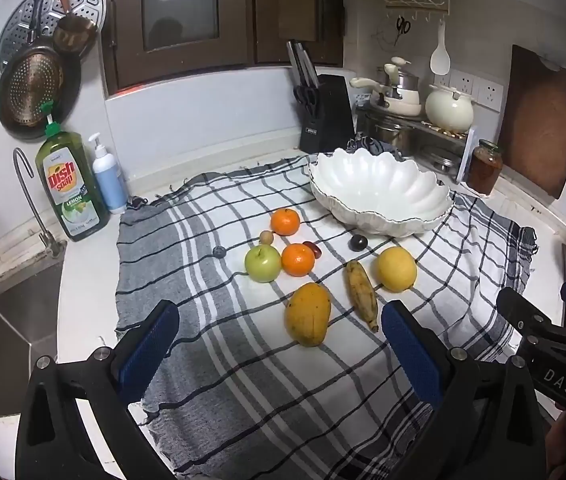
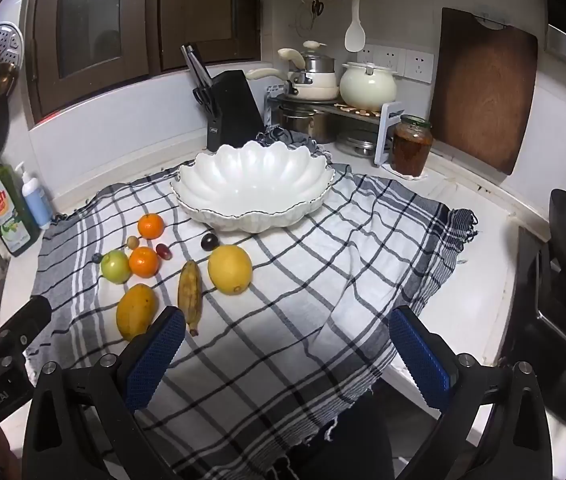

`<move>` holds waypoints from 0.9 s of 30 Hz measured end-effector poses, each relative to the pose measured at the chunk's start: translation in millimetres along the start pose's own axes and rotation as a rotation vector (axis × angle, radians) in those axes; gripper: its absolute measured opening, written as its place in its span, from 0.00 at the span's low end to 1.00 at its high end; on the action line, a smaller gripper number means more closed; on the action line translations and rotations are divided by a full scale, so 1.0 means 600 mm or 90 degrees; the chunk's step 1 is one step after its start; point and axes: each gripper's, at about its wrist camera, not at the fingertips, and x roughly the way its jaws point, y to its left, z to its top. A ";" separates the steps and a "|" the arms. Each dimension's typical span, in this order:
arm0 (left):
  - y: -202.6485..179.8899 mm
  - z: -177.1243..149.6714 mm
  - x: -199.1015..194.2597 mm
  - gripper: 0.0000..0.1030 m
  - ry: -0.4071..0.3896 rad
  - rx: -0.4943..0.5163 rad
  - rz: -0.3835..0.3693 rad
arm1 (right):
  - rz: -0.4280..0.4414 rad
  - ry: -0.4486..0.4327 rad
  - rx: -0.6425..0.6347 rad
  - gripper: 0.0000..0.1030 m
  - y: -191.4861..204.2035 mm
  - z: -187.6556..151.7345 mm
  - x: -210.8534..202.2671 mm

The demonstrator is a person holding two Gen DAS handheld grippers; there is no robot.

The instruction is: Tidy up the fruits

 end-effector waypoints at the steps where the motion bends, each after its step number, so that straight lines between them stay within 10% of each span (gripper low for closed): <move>1: 0.000 0.001 0.001 1.00 0.000 -0.001 0.002 | -0.001 0.000 -0.001 1.00 0.000 0.000 0.000; 27: 0.006 -0.008 0.008 1.00 0.010 -0.009 0.000 | -0.001 -0.003 -0.002 1.00 0.002 -0.003 -0.002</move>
